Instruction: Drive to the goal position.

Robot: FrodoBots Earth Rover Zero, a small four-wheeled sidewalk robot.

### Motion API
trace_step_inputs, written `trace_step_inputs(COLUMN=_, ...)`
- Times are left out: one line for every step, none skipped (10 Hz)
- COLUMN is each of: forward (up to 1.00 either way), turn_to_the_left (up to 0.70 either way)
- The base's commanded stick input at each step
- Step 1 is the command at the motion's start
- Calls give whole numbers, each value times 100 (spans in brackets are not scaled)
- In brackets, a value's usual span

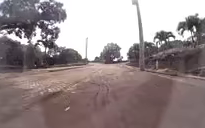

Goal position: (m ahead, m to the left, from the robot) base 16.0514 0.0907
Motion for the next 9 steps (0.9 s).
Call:
trace_step_inputs(forward=70, turn_to_the_left=0)
trace_step_inputs(forward=70, turn_to_the_left=0)
trace_step_inputs(forward=70, turn_to_the_left=-9)
trace_step_inputs(forward=70, turn_to_the_left=-27)
trace_step_inputs(forward=70, turn_to_the_left=-27)
trace_step_inputs(forward=70, turn_to_the_left=-22)
trace_step_inputs(forward=70, turn_to_the_left=-1)
trace_step_inputs(forward=70, turn_to_the_left=0)
trace_step_inputs(forward=70, turn_to_the_left=0)
